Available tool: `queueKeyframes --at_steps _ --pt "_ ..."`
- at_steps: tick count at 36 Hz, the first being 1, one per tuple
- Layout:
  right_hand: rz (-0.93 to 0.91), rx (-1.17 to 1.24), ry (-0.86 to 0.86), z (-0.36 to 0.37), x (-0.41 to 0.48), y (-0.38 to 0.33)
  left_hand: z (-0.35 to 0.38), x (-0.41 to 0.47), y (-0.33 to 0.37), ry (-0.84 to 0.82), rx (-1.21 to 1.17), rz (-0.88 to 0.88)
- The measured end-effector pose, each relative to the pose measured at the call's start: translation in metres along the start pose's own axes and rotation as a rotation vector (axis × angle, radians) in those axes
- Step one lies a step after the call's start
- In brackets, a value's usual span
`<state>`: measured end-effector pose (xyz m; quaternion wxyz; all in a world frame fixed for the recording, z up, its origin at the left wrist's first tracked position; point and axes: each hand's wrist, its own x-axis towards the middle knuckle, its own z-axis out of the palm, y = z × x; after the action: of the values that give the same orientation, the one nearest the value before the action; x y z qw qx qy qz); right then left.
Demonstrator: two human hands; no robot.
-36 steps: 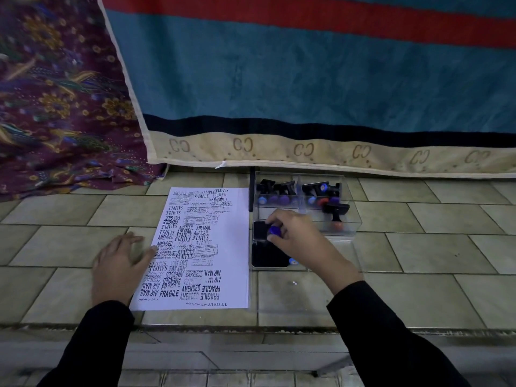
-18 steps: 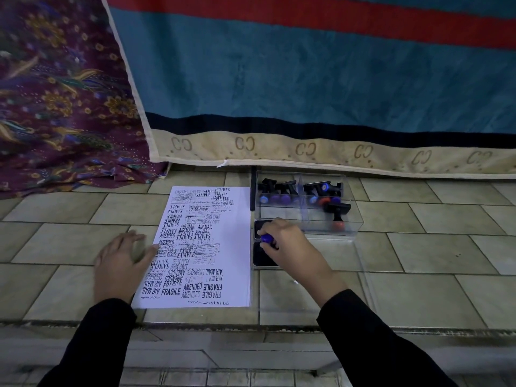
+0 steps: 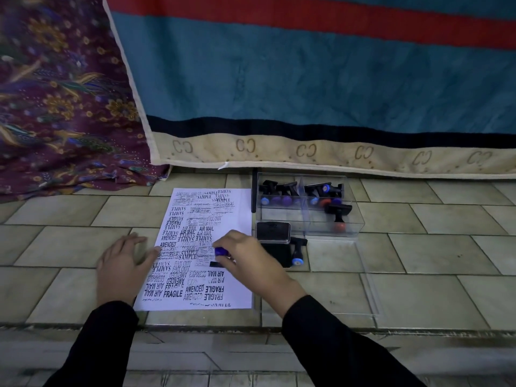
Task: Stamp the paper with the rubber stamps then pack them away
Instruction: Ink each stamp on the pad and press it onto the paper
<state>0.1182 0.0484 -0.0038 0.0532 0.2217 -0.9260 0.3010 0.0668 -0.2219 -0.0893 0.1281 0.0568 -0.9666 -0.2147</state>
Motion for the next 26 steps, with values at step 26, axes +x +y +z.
queueKeyframes --at_steps 26 --pt "-0.037 -0.106 -0.064 0.014 0.002 -0.001 0.002 0.001 -0.003 0.014 -0.005 0.017"
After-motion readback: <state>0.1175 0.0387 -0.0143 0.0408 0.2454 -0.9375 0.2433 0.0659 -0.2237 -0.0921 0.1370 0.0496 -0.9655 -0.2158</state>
